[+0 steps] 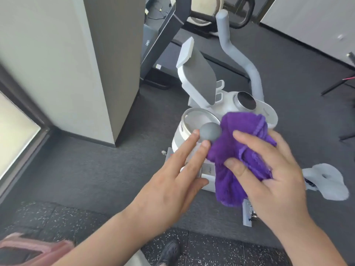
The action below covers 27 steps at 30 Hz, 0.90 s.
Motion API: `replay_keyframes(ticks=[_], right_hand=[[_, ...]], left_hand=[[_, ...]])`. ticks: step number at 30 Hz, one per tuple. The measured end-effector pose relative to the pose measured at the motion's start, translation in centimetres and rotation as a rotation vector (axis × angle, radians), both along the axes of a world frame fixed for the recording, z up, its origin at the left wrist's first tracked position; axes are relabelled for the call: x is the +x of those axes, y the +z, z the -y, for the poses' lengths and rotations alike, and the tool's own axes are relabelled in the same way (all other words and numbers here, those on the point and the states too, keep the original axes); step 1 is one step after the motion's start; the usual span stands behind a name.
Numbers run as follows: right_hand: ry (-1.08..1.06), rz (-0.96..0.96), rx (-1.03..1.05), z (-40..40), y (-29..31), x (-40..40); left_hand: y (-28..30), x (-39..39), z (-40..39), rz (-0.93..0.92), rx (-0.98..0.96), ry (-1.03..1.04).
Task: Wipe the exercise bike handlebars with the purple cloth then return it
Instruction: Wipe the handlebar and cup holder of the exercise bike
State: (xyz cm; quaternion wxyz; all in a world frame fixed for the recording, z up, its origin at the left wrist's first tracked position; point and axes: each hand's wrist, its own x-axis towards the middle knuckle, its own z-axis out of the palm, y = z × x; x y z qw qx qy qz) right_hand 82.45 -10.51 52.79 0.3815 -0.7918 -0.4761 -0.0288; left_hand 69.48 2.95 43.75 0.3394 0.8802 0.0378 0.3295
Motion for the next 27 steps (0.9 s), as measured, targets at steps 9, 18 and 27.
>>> replay_keyframes(ticks=[9,18,27], right_hand=[[0.087,0.069,-0.041,1.4,-0.3,0.2],[0.211,0.340,0.009,-2.1,2.9,1.6],[-0.005,0.071,0.090,0.7,-1.6,-0.5]], left_hand=[[0.4,-0.2,-0.2,-0.012,-0.130,-0.023],[0.4,-0.3,-0.1,-0.018,-0.229,-0.021],[0.5,-0.5,0.3,-0.015,-0.234,0.020]])
